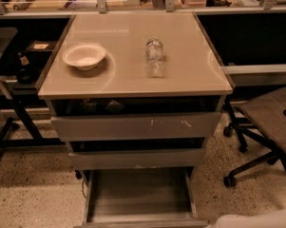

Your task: Close bottom drawer

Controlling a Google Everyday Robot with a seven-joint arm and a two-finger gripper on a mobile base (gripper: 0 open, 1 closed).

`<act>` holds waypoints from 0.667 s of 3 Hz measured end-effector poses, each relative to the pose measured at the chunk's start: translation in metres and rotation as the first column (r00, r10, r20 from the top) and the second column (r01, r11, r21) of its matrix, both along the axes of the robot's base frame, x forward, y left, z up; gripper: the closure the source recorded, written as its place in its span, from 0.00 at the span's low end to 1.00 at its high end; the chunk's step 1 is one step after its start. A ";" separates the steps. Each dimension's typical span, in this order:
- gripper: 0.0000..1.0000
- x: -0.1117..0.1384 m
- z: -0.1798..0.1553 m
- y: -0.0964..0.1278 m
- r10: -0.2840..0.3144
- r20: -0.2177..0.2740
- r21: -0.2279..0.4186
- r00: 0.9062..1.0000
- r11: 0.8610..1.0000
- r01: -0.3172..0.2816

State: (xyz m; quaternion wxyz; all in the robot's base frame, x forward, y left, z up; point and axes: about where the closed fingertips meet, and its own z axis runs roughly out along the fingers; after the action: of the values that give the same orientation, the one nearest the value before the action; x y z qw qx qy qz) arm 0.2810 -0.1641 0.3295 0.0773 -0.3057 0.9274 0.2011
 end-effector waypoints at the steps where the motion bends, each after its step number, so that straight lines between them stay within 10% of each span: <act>1: 1.00 0.000 0.000 0.000 0.000 0.000 0.000 1.000 1.000 0.000; 2: 1.00 0.000 -0.013 0.003 -0.030 -0.002 0.018 1.000 0.999 0.030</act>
Offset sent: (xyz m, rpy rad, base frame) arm 0.0028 0.0050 -0.0330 0.0446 0.0013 -0.0780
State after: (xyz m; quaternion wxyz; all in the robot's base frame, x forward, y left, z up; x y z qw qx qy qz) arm 0.2815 -0.1615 0.3160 0.0822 -0.2908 0.9301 0.2088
